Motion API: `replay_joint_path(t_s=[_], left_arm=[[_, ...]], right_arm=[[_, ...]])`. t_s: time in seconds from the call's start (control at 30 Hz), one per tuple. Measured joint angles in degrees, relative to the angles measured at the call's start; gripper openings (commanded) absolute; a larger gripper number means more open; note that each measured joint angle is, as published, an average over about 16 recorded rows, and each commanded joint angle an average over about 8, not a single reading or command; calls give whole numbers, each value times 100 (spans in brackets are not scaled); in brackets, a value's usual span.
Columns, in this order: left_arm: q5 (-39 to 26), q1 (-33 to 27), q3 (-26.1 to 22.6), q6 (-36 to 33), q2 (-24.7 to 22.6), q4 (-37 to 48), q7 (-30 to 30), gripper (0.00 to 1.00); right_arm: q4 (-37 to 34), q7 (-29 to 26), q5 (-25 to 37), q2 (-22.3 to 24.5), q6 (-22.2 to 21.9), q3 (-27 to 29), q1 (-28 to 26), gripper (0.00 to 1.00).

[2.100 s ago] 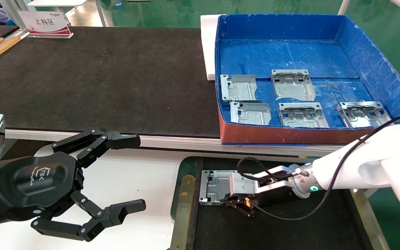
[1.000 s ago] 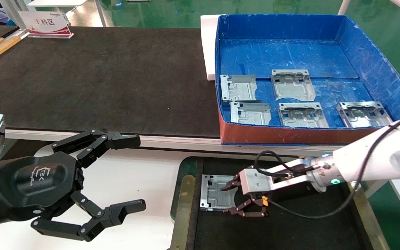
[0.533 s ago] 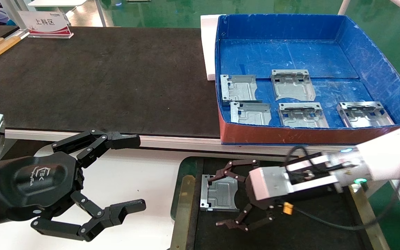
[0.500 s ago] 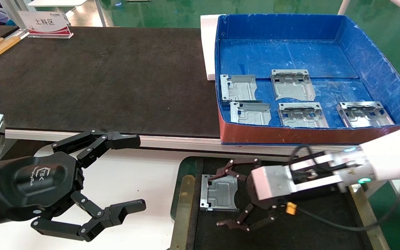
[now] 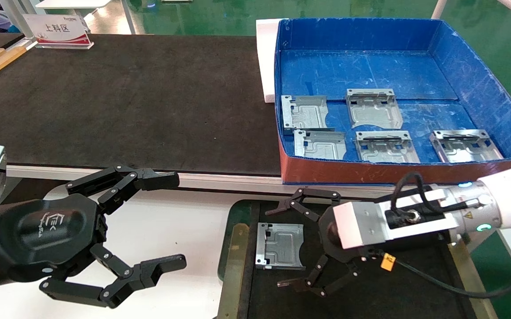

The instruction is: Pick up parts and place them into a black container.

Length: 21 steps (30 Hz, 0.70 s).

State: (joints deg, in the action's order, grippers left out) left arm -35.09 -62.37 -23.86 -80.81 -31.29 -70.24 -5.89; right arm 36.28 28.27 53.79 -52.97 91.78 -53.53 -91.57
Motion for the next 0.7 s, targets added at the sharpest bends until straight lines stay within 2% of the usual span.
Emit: replay_joint_path(t_s=[0.23, 0.7], left_arm=[[0, 0, 0, 0, 0, 0, 0, 100], [0, 0, 0, 0, 0, 0, 0, 100]], right_arm=[[208, -255, -34, 94, -48, 267, 208, 100], [1091, -1164, -328, 521, -187, 1133, 903, 100]])
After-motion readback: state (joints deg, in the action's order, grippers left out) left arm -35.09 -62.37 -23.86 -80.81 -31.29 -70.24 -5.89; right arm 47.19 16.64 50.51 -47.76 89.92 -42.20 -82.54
